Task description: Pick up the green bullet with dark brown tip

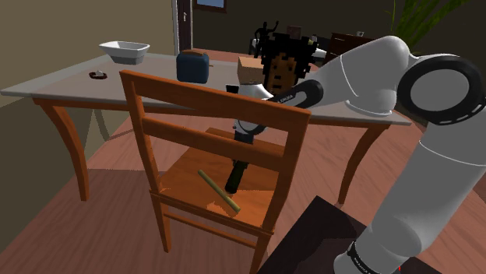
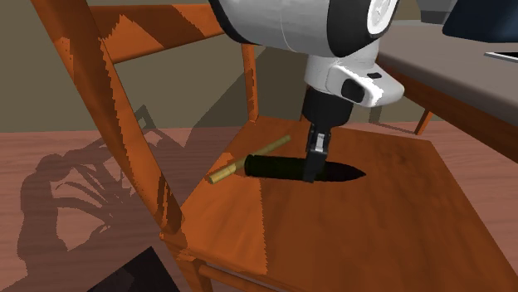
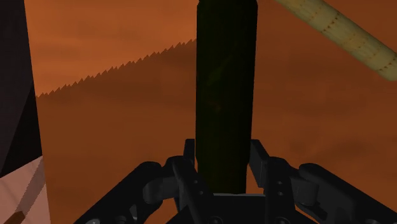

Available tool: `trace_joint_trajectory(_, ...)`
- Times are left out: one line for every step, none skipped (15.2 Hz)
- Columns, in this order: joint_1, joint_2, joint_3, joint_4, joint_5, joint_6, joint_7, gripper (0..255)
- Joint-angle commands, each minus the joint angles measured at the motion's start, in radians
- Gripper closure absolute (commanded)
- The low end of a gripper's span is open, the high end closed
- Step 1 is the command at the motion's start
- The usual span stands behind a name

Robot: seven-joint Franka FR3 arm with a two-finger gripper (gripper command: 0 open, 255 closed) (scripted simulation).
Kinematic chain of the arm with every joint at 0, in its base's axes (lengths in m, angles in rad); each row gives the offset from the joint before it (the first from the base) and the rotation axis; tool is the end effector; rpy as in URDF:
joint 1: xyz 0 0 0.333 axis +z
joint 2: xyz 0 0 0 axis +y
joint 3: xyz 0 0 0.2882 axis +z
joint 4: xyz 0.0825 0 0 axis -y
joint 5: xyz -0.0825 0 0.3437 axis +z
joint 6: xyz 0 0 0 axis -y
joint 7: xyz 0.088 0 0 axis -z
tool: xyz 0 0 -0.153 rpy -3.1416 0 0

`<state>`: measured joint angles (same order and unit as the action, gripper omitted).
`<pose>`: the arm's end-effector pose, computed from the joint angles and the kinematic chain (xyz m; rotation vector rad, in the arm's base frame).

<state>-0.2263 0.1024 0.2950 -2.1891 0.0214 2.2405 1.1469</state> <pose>0.5032 0.0365 0.2914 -2.6733 1.6255 0.1014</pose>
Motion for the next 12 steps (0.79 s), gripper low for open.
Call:
trace_joint_trajectory(-0.001, -0.015, 0.000, 0.011, 0.005, -0.025, -0.003, 255)
trace_joint_trajectory(-0.001, -0.022, 0.001, 0.016, 0.007, -0.038, -0.004, 255)
trace_joint_trajectory(-0.002, -0.030, 0.001, 0.022, 0.010, -0.051, -0.005, 255)
trace_joint_trajectory(-0.002, -0.037, 0.001, 0.028, 0.012, -0.064, -0.007, 255)
trace_joint_trajectory(-0.003, -0.044, 0.001, 0.034, 0.014, -0.077, -0.008, 255)
trace_joint_trajectory(-0.003, -0.051, 0.001, 0.040, 0.016, -0.090, -0.009, 255)
trace_joint_trajectory(-0.003, -0.058, 0.001, 0.046, 0.018, -0.102, -0.010, 255)
trace_joint_trajectory(-0.004, -0.065, 0.001, 0.053, 0.020, -0.115, -0.011, 255)
trace_joint_trajectory(-0.004, -0.071, 0.001, 0.060, 0.022, -0.128, -0.012, 255)
trace_joint_trajectory(-0.004, -0.077, 0.001, 0.067, 0.024, -0.141, -0.013, 255)
trace_joint_trajectory(-0.004, -0.078, 0.001, 0.068, 0.024, -0.143, -0.013, 255)
trace_joint_trajectory(-0.004, -0.078, 0.001, 0.068, 0.024, -0.143, -0.013, 255)
